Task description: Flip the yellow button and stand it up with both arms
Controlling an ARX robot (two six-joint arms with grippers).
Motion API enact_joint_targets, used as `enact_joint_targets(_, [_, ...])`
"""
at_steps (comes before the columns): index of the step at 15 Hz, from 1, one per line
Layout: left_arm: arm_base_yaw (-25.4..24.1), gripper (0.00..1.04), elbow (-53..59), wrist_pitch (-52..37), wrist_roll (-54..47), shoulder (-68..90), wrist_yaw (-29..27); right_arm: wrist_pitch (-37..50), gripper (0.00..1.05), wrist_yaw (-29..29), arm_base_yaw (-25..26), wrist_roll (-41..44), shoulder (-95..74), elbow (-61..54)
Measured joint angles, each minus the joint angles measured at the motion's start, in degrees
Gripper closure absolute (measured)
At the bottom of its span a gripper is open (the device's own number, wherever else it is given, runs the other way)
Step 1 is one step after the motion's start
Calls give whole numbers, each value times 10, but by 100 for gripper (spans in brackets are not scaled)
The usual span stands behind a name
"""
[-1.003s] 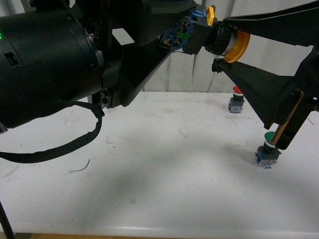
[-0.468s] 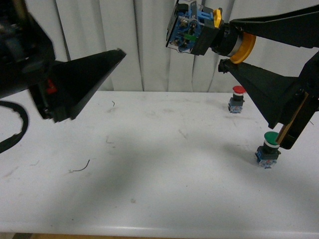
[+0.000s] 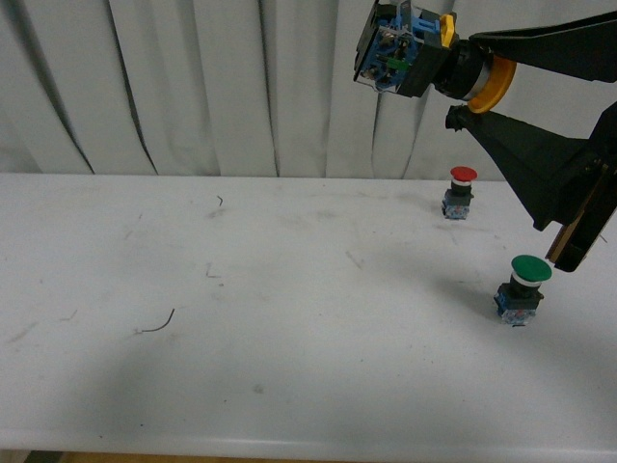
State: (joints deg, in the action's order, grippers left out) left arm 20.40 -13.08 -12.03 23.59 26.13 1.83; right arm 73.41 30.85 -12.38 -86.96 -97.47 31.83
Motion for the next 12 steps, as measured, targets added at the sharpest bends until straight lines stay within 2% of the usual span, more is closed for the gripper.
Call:
enact_joint_targets(2, [68,7,2,89,-91,-103,-102,0,69,2,-4,4,0,0])
enact_joint_targets(3, [105,7,5,87,-136,-115,-156,0,69,4,-4,7,0,1])
enact_joint_targets(4, [109,22,27,86,-191,-120,-276,0,69,8,-4,11,0,2])
enact_joint_targets(5, [49,40,52,104,-212,-152,-273,0,69,8,-3,14,0,2])
enact_joint_targets(6, [19,51,54,104,-219,-169,-247,0,69,9,-4,15,1,3])
enact_joint_targets(7, [-19,68,60,108,-225,-187,-205,0,69,11,-8,18,1,3])
enact_joint_targets(9, [-66,90,80,117,-226,-202,-159,0,69,12,-7,22,2,3])
enact_joint_targets(10, [-90,104,85,119,-226,-212,-136,0,69,12,-7,24,2,3])
enact_joint_targets(12, [-131,103,90,123,-227,-225,-88,0,69,12,-7,26,4,3])
